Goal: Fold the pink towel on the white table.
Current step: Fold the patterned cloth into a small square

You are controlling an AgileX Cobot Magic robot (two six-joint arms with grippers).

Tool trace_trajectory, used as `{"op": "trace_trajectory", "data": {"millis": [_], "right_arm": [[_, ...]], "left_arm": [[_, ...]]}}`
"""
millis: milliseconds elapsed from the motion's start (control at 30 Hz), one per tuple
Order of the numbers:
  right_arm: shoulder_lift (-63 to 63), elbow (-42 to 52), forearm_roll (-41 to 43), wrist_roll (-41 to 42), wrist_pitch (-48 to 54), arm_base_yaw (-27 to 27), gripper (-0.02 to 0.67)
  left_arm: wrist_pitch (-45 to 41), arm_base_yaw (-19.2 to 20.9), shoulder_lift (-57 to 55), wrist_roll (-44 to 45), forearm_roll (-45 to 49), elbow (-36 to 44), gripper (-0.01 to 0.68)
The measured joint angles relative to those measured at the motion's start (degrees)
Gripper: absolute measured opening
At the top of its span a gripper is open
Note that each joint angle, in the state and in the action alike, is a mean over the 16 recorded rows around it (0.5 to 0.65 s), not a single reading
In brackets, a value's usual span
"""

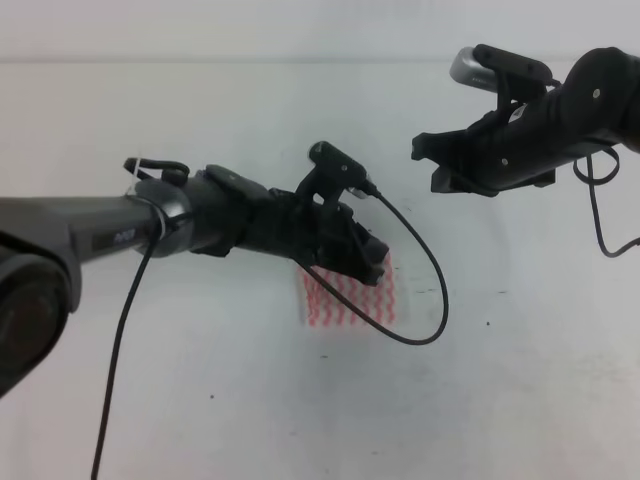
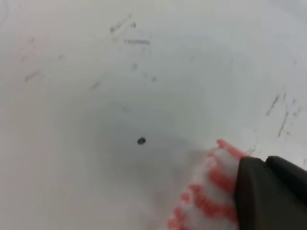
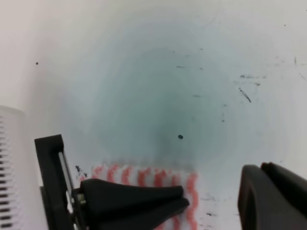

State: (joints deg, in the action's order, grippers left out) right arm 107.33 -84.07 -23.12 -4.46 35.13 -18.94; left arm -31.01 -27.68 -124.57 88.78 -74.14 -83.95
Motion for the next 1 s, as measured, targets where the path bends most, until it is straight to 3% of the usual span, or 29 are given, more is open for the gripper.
{"op": "trace_trajectory", "data": {"millis": [367,633,1000], "right_arm": [[-1.33,0.00,0.52,0.00,0.21,0.01,-0.018],[-6.24,0.37,1.80,0.08,2.65,-0.04,-0.018],[-19.88,6.00,3.35,0.31,5.83,-0.80,-0.018]], "left_arm": [[-0.13,-0.05,1.94,0.28,-0.37,-0.13,-0.005],[0.82,-0.02,10.48,-6.20,4.93,1.14,-0.005],[12.63,-0.02,31.34,-14.22,7.91,16.06,-0.004]]}}
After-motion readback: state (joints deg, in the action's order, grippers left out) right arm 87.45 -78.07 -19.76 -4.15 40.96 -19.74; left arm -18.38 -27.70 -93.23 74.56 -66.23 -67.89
